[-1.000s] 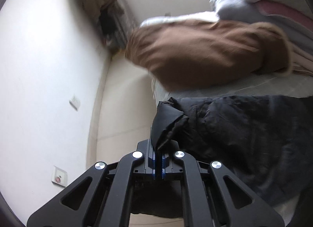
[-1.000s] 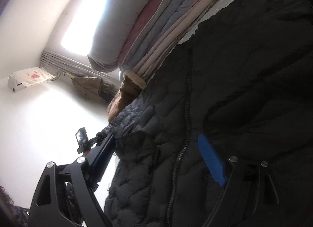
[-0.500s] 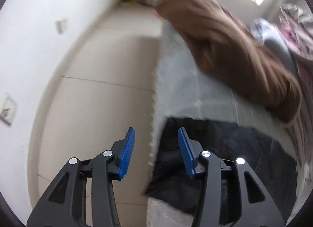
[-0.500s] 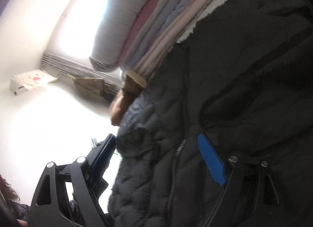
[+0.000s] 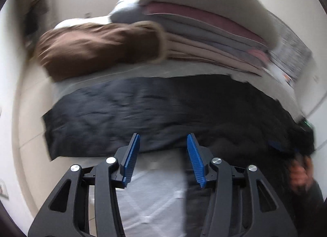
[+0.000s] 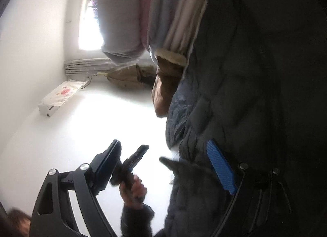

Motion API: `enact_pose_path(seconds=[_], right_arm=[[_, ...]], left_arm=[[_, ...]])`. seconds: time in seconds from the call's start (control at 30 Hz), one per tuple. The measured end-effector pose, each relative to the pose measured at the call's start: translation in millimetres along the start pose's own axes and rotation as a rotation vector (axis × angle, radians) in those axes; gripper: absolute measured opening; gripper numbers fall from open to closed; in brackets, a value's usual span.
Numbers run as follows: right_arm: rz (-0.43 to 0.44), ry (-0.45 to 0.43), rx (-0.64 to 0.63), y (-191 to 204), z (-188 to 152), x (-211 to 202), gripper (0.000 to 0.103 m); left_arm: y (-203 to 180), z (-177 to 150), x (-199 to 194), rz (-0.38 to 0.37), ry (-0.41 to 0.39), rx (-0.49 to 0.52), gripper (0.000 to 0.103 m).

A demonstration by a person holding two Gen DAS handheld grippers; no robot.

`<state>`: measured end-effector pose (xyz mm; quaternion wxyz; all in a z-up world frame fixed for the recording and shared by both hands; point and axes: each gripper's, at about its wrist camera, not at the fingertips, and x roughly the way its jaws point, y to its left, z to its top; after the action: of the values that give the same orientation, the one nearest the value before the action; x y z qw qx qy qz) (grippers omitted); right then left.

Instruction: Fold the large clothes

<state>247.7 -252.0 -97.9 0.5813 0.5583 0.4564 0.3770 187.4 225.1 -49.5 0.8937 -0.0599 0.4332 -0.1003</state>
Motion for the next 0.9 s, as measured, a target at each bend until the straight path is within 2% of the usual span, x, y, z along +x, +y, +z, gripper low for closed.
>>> enact_pose_path(seconds=[0.07,0.17,0.27,0.33,0.47,0.53,0.7,0.8,0.83,0.9], right_arm=[[0.004,0.068,0.007,-2.4,-0.7,21.5,0.083],[0.02,0.202,-0.063,10.3,-26.4,43.9,0.083],[0.013,0.288,-0.111,17.0,-56.2,45.8,0.083],[0.001,0.324,-0.126,18.2,-73.0,44.1,0.083],[-0.007,0.358,-0.131,15.6,-96.3,40.0,0.083],[-0.031,0.362,-0.122,9.1,-105.0,38.0,0.083],[-0.082,0.366,-0.12,1.1,-115.9,40.3,0.083],[-0.102,0.361,-0.131,8.8,-122.5,34.5,0.083],[-0.098,0.349,-0.135,13.2,-120.0,27.7,0.083],[-0.055,0.265,-0.175,28.3,-110.2,-13.8,0.083]], left_arm=[[-19.9,2.5,8.8,-0.038,0.012,0.032,0.053],[-37.8,10.3,21.6,-0.069,0.035,0.059,0.053],[-51.5,13.6,38.0,-0.122,0.069,0.063,0.053],[-69.1,6.5,51.5,-0.174,0.123,0.073,0.053],[-107.2,-26.0,69.2,-0.24,0.256,0.146,0.053],[-114.8,-44.8,71.6,-0.251,0.309,0.175,0.054],[-114.0,-96.9,84.9,-0.198,0.448,0.221,0.054],[-117.2,-104.7,81.1,-0.161,0.462,0.254,0.054],[-121.0,-100.8,73.2,-0.135,0.444,0.263,0.054],[-130.2,-92.5,56.0,-0.119,0.376,0.287,0.054]])
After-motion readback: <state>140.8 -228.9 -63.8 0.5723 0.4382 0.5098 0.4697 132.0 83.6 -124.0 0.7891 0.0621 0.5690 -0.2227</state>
